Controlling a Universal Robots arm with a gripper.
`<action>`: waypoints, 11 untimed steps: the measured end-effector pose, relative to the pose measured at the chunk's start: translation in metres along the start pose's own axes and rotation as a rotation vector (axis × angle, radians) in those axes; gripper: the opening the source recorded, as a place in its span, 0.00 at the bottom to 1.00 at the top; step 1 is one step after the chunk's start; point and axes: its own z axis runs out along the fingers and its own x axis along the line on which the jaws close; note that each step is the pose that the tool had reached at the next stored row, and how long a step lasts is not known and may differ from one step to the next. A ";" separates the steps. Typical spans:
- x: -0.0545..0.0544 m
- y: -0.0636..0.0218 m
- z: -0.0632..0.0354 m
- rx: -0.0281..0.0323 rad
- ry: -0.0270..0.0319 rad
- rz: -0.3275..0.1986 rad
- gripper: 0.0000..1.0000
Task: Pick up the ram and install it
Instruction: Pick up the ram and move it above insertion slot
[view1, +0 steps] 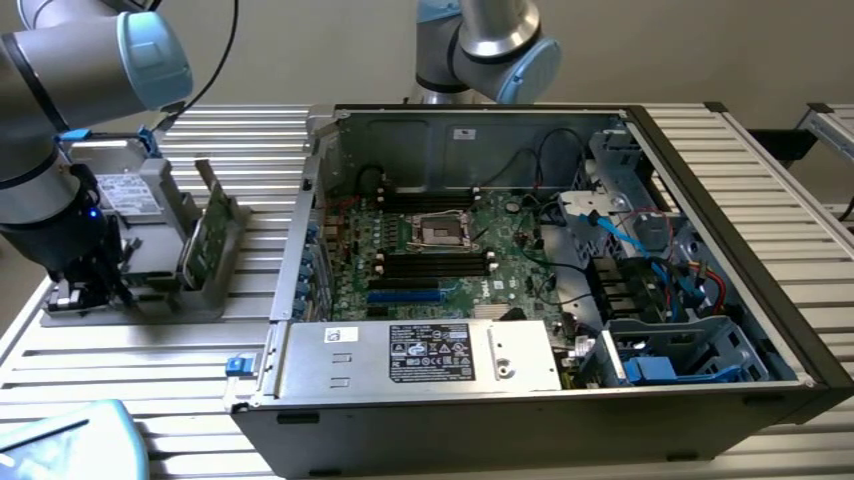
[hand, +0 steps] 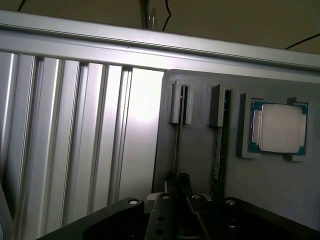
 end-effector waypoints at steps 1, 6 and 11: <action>0.000 0.0000 0.0000 -0.0006 -0.0001 0.000 0.13; 0.000 0.0000 0.0001 -0.0024 -0.0003 0.000 0.13; 0.000 0.0000 0.0001 -0.0026 -0.0003 0.000 0.13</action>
